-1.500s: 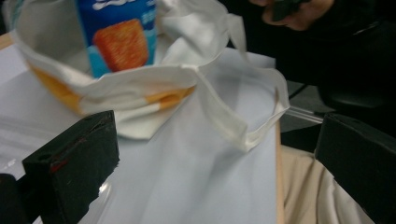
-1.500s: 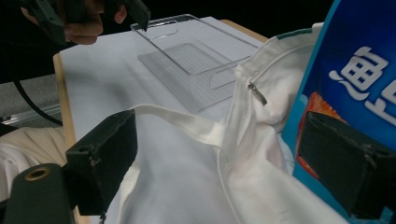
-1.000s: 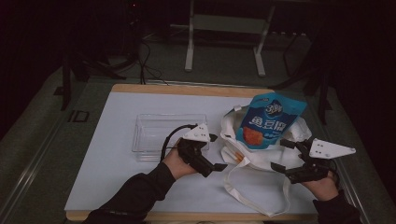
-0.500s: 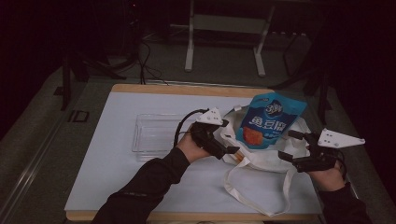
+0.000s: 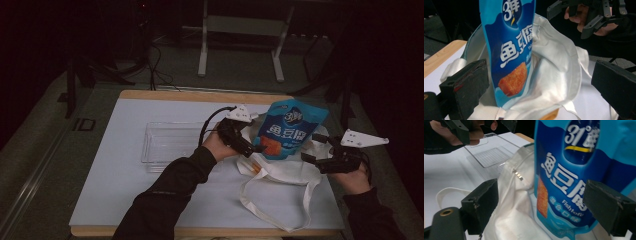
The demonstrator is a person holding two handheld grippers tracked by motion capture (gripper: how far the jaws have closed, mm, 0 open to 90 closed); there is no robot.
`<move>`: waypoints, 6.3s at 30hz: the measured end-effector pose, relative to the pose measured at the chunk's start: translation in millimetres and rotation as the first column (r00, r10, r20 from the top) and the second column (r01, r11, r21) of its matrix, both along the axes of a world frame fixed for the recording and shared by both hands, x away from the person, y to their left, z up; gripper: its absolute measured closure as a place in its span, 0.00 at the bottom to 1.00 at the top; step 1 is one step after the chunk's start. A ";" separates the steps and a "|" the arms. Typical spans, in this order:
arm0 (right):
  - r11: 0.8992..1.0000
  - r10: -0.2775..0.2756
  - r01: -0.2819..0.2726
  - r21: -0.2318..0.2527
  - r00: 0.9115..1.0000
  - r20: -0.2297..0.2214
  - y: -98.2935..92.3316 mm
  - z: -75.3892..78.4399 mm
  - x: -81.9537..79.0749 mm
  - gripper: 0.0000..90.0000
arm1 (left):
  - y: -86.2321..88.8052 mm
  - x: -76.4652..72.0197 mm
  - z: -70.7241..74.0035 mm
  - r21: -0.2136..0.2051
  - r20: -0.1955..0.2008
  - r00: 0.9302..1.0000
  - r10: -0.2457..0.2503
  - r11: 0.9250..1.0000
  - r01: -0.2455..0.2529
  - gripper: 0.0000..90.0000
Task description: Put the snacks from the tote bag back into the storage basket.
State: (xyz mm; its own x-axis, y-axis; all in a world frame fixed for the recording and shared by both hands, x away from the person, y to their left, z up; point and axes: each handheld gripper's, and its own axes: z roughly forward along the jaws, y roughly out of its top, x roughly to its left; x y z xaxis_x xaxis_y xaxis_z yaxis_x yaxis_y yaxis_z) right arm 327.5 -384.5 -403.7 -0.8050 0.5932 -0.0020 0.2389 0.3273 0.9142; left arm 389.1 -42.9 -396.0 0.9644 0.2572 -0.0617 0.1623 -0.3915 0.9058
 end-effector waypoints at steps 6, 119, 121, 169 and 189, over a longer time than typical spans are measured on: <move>0.999 -0.038 0.038 -0.011 0.999 -0.013 -8.0 -3.5 15.3 0.17 | -12.4 18.0 -3.2 0.023 -0.004 1.000 0.031 0.999 -0.031 0.02; 0.965 0.263 -0.262 -0.023 0.962 0.070 67.1 105.9 41.4 0.99 | 24.4 1.0 105.5 0.060 0.137 0.983 -0.125 0.991 0.118 1.00; 0.962 0.274 -0.273 -0.024 0.959 0.068 73.2 107.5 42.2 0.99 | 30.7 -0.7 107.4 0.066 0.140 0.982 -0.124 0.991 0.116 1.00; 0.870 0.493 -0.490 -0.063 0.869 0.045 247.4 120.7 74.0 0.99 | 197.0 -32.5 121.4 0.119 0.152 0.984 0.091 0.987 -0.109 1.00; 0.862 0.504 -0.503 -0.066 0.864 -0.001 290.7 88.3 92.3 0.99 | 230.9 -22.1 85.1 0.129 0.114 0.981 0.155 0.977 -0.170 1.00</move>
